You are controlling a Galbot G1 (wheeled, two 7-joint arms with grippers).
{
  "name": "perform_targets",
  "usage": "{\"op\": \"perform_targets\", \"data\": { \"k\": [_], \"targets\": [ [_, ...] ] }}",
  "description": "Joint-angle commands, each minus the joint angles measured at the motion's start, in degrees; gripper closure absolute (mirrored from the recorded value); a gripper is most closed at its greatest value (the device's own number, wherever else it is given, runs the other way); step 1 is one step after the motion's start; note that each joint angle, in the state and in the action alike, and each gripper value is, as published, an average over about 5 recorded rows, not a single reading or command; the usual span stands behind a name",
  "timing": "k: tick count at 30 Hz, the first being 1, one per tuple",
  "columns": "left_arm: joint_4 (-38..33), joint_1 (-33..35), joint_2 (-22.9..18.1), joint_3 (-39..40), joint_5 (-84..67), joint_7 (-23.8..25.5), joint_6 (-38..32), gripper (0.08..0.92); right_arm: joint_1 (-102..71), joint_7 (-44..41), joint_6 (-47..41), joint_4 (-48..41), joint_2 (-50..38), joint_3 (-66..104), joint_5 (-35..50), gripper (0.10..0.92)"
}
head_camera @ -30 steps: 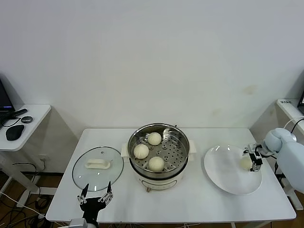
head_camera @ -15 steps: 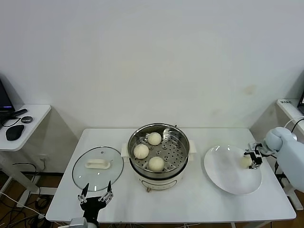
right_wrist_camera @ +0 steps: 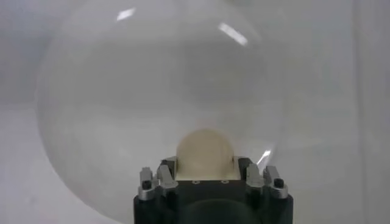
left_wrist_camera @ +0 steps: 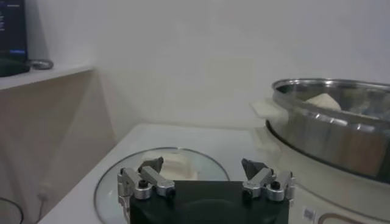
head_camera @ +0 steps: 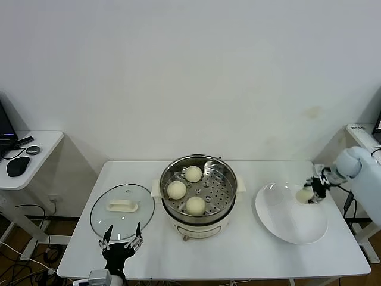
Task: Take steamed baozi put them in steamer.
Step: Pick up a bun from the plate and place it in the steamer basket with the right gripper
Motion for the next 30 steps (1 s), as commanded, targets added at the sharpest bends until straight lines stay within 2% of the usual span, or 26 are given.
{"op": "perform_targets", "data": {
  "k": [1,9,14,23,30],
  "targets": [
    [0.3,-0.8,0.3,0.0,0.7,-0.4,0.1,0.177,24.0,-1.6,-10.0,14.3,-0.8,-23.3,21.6,0.431],
    [-1.7,-1.5,0.8,0.4,1.0,-0.4,0.1,0.177,40.0,-0.6,-18.9,21.1,7.1,-38.0,37.0,0.426],
    [-3.0,-1.5,1.1,0.9,0.8,-0.3,0.2,0.177,43.0,0.5,-22.6,23.2,11.2,-42.3,42.3,0.423],
    [-4.1,-1.6,1.2,1.0,-0.1,-0.4,0.2,0.177,42.8,2.6,-25.7,22.7,19.1,-47.1,43.0,0.427],
    [-4.8,-1.5,1.1,1.0,-0.5,-0.4,0.2,0.177,37.2,5.0,-27.1,18.1,24.5,-49.2,37.4,0.425]
  ]
}}
